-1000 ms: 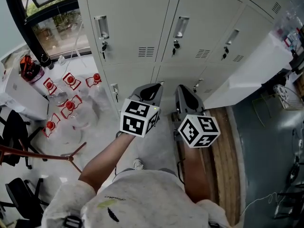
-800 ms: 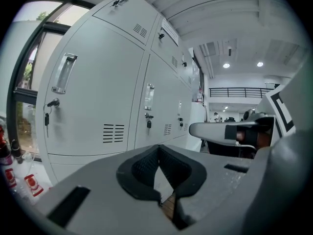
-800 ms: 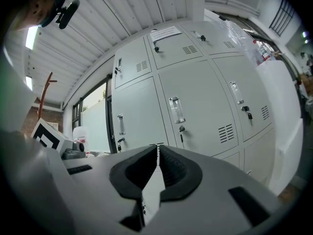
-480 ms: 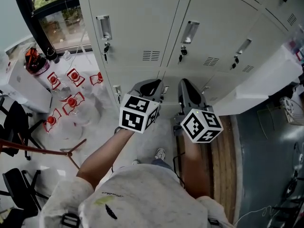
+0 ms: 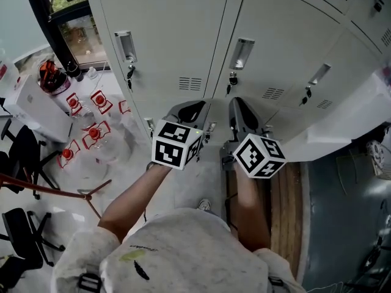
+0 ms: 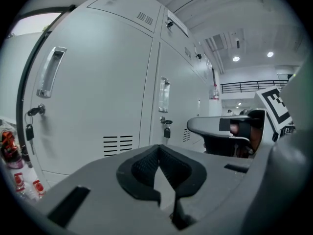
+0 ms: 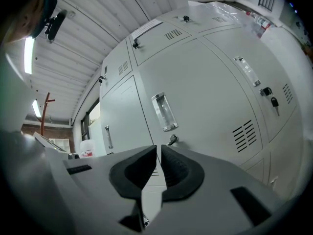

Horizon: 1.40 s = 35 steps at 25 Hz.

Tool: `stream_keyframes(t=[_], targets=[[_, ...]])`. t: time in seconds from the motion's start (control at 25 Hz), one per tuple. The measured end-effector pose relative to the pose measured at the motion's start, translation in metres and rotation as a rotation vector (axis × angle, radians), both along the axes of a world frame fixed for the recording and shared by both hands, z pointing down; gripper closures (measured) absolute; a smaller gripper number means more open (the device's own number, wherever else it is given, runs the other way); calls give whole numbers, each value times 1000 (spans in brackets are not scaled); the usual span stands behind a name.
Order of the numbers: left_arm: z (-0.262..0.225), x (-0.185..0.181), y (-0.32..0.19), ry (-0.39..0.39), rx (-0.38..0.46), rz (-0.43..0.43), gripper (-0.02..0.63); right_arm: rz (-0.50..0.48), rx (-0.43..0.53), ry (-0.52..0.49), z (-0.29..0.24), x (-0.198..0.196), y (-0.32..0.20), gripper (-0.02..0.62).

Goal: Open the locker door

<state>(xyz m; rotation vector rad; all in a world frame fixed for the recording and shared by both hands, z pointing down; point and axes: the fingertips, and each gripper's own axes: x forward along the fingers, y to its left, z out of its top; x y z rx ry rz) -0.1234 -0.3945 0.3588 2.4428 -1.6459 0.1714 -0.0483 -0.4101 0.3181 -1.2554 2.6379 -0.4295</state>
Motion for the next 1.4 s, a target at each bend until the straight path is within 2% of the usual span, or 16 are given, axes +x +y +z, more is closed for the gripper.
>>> stream_keyframes(t=[0.12, 0.2, 0.24, 0.68, 1.28, 1.4], targets=[[2, -2, -11, 0, -7, -25, 598, -25, -16, -31, 0, 1, -14, 581], [1, -3, -18, 2, -9, -39, 598, -51, -29, -55, 0, -1, -21, 529], [1, -2, -21, 1, -9, -44, 598, -59, -34, -67, -1, 0, -24, 526], [3, 0, -42, -17, -20, -107, 600, -125, -117, -200, 1, 3, -55, 522], [14, -14, -42, -19, -47, -180, 598, -196, -352, -501, 7, -5, -77, 523], [15, -15, -41, -21, -50, -182, 598, -189, -384, -539, 8, -4, -80, 549]])
